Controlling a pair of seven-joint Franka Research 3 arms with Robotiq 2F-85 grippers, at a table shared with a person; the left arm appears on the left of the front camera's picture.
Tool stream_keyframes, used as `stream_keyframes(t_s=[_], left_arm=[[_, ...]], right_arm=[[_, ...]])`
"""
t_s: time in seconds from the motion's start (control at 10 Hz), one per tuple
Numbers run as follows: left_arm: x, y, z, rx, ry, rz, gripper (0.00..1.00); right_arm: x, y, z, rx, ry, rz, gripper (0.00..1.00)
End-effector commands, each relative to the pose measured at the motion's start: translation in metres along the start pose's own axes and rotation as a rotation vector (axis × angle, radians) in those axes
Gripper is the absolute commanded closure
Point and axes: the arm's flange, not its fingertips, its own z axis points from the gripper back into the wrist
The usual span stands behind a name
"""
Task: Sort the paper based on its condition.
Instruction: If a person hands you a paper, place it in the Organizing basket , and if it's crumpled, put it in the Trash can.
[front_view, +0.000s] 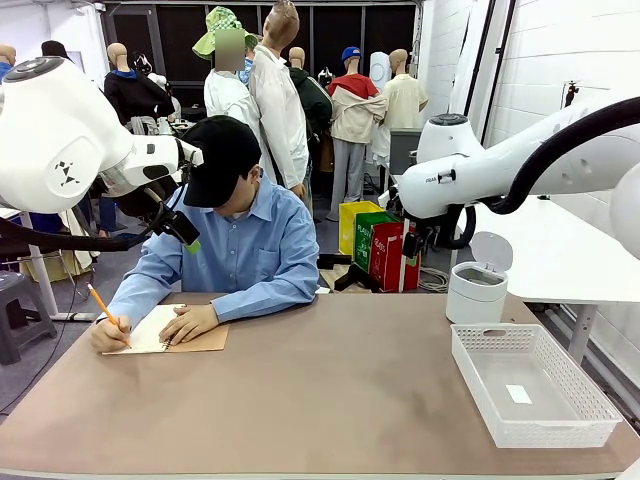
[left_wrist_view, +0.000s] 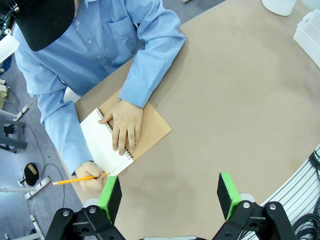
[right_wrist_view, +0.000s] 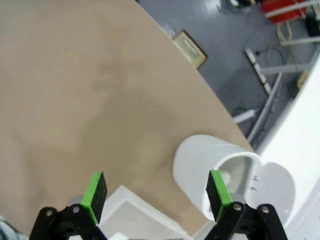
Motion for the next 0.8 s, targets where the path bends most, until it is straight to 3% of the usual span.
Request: stream_keyframes(t_s=[0.0, 0.3, 0.4, 0.7], left_arm=[[0.000, 0.001, 0.001, -0.003, -0.003, -0.006, 0.00], [0.000, 0.001, 0.001, -0.003, -0.003, -0.006, 0.00], [0.000, 0.001, 0.001, -0.003, -0.003, -0.006, 0.00], [0.000, 0.001, 0.001, -0.003, -0.003, -0.006, 0.00]], right_arm=[[-0.024, 0.024, 0.008, 0.041, -0.089, 0.024, 0.00], [-0.029, 0.031, 0.009, 0.045, -0.134, 0.118, 0.00], [-0.013, 0.035, 0.014, 0.044, -0.074, 0.029, 0.00], [-0.013, 0.035, 0.014, 0.044, -0.074, 0.029, 0.00]])
